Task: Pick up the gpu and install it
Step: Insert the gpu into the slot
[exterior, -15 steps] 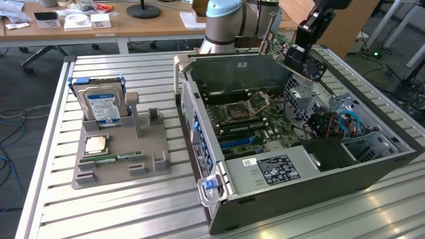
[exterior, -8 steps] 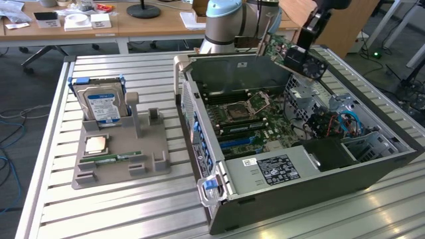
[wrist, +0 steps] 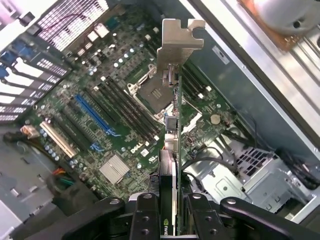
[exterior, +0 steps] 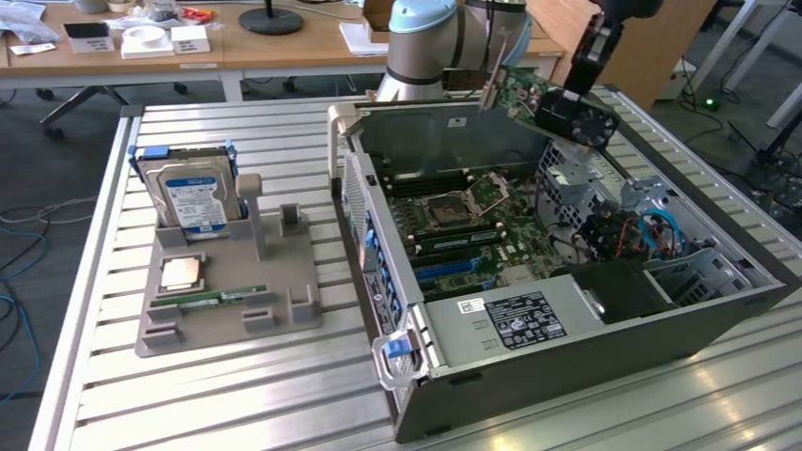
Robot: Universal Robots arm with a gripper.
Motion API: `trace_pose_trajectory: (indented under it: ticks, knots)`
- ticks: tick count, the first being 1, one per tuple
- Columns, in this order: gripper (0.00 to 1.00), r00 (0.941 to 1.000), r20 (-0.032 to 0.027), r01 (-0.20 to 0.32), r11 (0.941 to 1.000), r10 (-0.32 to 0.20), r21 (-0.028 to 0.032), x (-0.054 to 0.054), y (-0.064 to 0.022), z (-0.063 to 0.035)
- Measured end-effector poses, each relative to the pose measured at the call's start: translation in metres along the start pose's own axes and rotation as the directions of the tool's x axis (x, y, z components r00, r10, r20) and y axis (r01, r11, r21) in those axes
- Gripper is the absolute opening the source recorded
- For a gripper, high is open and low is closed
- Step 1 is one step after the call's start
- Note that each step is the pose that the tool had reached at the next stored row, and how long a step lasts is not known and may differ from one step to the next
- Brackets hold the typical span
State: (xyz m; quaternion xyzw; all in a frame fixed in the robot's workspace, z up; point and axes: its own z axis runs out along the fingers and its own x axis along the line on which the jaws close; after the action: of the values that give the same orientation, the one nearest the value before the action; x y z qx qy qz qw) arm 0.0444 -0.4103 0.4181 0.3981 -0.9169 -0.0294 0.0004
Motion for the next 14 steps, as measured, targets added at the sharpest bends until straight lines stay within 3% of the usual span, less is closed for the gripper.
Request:
trace_pose_trajectory:
  ticks: [4, 7, 11, 14]
  knots:
    - [0.26, 0.9973, -0.0039, 0.073, 0.9973, -0.073, -0.0018, 0.0, 0.0, 0.0001]
    - [0.26, 0.9917, -0.0067, 0.128, 0.9918, -0.128, -0.0033, 0.0, 0.0, 0.0001]
    - [0.26, 0.98, -0.0103, 0.199, 0.98, -0.199, -0.0056, 0.0, 0.0, 0.0002]
    - [0.26, 0.9675, -0.0129, 0.252, 0.9676, -0.252, -0.0075, 0.0, 0.0, 0.0002]
